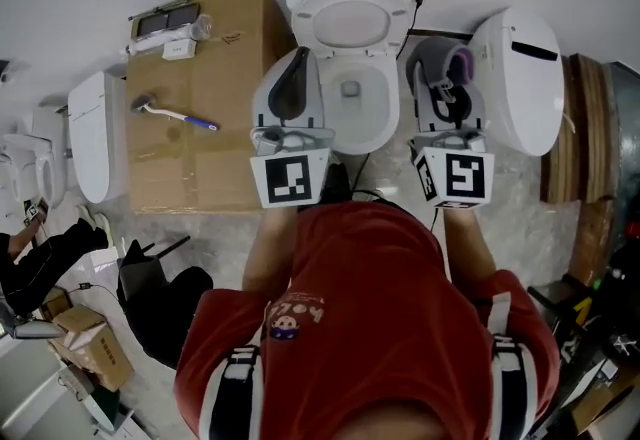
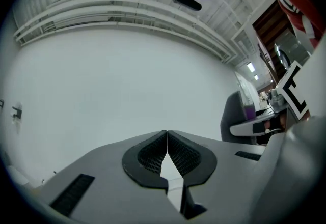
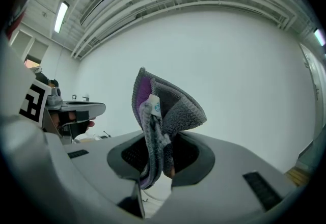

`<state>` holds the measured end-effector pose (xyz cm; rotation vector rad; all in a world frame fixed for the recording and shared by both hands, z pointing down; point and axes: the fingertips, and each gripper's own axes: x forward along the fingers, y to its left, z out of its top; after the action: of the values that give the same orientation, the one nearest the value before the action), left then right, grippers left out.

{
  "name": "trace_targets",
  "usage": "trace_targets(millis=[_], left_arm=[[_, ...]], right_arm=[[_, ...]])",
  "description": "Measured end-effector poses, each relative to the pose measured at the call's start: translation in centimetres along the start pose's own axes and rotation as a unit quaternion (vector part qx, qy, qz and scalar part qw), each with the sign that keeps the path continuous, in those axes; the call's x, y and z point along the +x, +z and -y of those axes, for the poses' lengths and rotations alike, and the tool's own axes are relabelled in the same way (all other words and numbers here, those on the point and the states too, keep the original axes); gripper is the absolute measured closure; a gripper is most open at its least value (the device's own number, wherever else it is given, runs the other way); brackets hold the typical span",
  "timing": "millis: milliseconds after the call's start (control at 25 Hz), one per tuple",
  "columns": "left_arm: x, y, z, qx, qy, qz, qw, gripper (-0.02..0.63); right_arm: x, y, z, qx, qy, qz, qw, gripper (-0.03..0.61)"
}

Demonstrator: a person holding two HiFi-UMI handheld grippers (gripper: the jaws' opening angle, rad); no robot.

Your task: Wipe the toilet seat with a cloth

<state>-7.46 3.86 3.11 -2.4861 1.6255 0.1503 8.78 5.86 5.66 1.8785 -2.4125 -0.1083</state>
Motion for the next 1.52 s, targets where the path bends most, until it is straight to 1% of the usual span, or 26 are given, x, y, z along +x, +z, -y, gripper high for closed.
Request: trace_targets(millis=[160,280,400,480,560,640,760,840,1040,1200,1280,1400,1520], left_arm=[[2.6,-1.9,-2.3,-0.002,-0.020,-0.008,0.9998,0.597],[4.3,-4.0,-3.0,-0.003,-0.026,-0.022,0.9994,0.597],[5.6,-7.0,-3.1,-0.009,-0.025,-0.043,0.9987,0.597],[6.5,-9.5,-3.0,-0.008,-0.027,-0.053,0.9982,0.597],[7.4,-12.1,-2.7,-0.014,-0.028,-0.056,0.9979,0.597],[7.7,-15.0,-2.1,-0.029,-0.028,-0.060,0.9974,0.597],[7.3,-20.1,-1.5,-0.042,-0.019,-0.083,0.9955,0.597],[6.7,-23.8,-1.2,-0.041,-0.012,-0.100,0.9941,0.597],[4.8,-32.1,-1.2,-0.032,0.005,-0.113,0.9931,0.597],[3.6,-39.0,-0.9,-0.024,0.013,-0.135,0.9904,0.597],[3.3,-42.2,-0.9,-0.024,0.015,-0.146,0.9889,0.597],[2.9,-45.7,-0.6,-0.029,0.015,-0.154,0.9876,0.597],[2.8,-47.7,-0.4,-0.026,0.014,-0.150,0.9882,0.597]], right_arm=[[3.7,-1.1,-0.3,-0.006,-0.015,-0.023,1.000,0.489],[5.9,-2.7,-0.2,-0.008,-0.015,-0.033,0.999,0.489],[7.6,-5.3,0.6,-0.006,-0.009,-0.037,0.999,0.488],[8.9,-7.8,1.3,-0.004,-0.007,-0.039,0.999,0.489],[10.1,-11.1,2.1,0.002,-0.002,-0.049,0.999,0.489],[10.9,-15.0,2.5,0.012,0.008,-0.070,0.997,0.489],[11.5,-21.2,2.6,0.024,0.021,-0.106,0.994,0.489],[11.6,-25.1,2.3,0.028,0.026,-0.126,0.991,0.489],[12.9,-34.0,1.1,0.029,0.028,-0.146,0.989,0.489],[13.5,-40.7,0.7,0.031,0.021,-0.165,0.986,0.489],[13.7,-44.3,1.0,0.036,0.010,-0.177,0.984,0.489],[13.7,-49.1,1.8,0.041,-0.010,-0.198,0.979,0.489],[13.6,-52.0,1.7,0.039,-0.012,-0.211,0.977,0.489]])
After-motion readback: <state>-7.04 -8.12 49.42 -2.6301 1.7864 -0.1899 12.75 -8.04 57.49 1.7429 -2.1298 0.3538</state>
